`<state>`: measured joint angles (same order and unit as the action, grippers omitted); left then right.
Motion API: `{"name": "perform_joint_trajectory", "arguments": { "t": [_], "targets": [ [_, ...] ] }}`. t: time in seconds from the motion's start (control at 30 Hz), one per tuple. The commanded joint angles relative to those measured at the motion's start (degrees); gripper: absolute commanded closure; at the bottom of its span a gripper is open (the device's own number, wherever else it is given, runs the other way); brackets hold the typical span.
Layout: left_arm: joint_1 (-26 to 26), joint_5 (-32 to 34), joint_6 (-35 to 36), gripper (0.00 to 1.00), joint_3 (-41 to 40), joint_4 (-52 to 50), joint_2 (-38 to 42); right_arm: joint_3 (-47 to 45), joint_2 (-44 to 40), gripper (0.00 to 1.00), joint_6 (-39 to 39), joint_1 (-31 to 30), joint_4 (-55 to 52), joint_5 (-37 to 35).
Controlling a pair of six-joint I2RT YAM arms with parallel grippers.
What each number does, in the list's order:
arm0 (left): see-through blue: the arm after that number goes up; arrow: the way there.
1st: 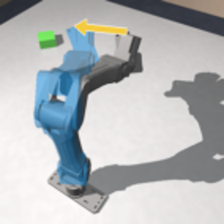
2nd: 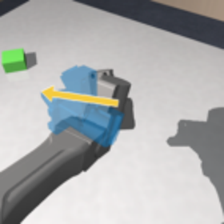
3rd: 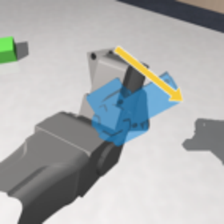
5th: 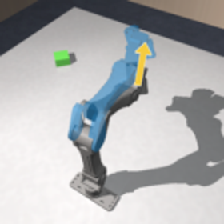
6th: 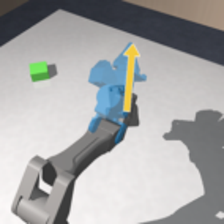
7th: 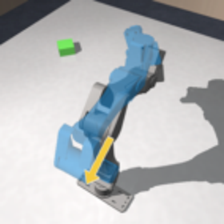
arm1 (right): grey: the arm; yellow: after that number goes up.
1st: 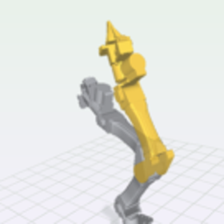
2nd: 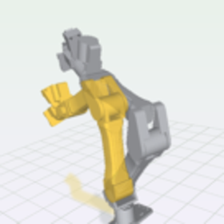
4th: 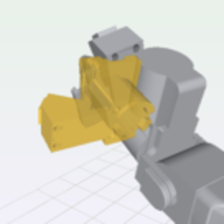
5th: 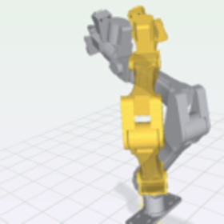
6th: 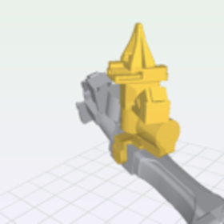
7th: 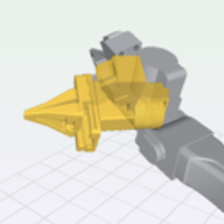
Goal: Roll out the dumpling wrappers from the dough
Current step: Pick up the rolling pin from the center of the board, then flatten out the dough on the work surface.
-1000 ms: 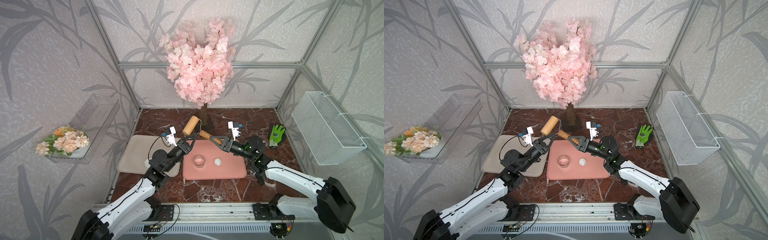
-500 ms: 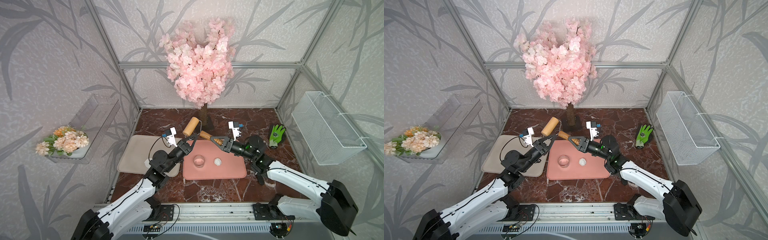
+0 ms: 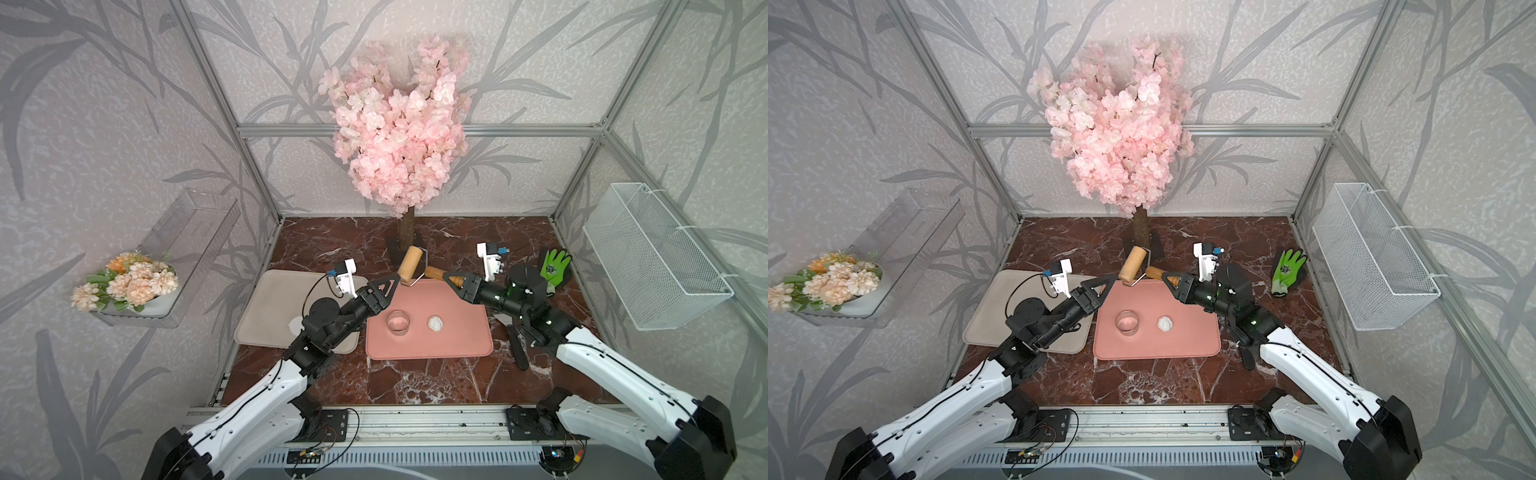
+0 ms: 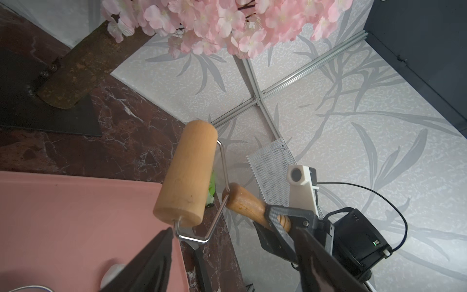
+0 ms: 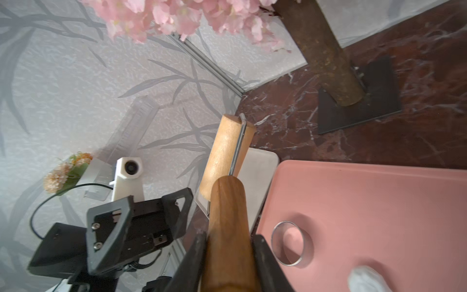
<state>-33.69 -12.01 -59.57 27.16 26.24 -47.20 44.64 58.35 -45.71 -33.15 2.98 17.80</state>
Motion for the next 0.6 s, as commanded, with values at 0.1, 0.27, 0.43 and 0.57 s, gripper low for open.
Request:
{"name": "perform_joint_trajectory", "arguments": {
  "t": [0.1, 0.27, 0.43, 0.57],
  "targets": [
    [0.5, 7.0, 7.8, 0.12, 8.5, -21.3, -0.3, 9.2, -2.7, 1.0, 12.9, 1.8, -26.1, -5.7],
    [1.3, 11.3, 8.2, 0.11, 12.4, -34.0, -4.3, 12.3, -0.5, 1.0, 17.5, 1.9, -35.4, -8.3],
    [2.4, 12.1, 5.9, 0.15, 12.4, -40.0, -6.9, 14.4, 2.4, 1.0, 21.2, 1.9, -39.2, -10.4],
    [3.0, 12.9, 5.0, 0.21, 12.7, -45.7, -9.5, 16.3, 4.3, 1.0, 23.1, 1.9, -41.4, -10.5]
  ]
}}
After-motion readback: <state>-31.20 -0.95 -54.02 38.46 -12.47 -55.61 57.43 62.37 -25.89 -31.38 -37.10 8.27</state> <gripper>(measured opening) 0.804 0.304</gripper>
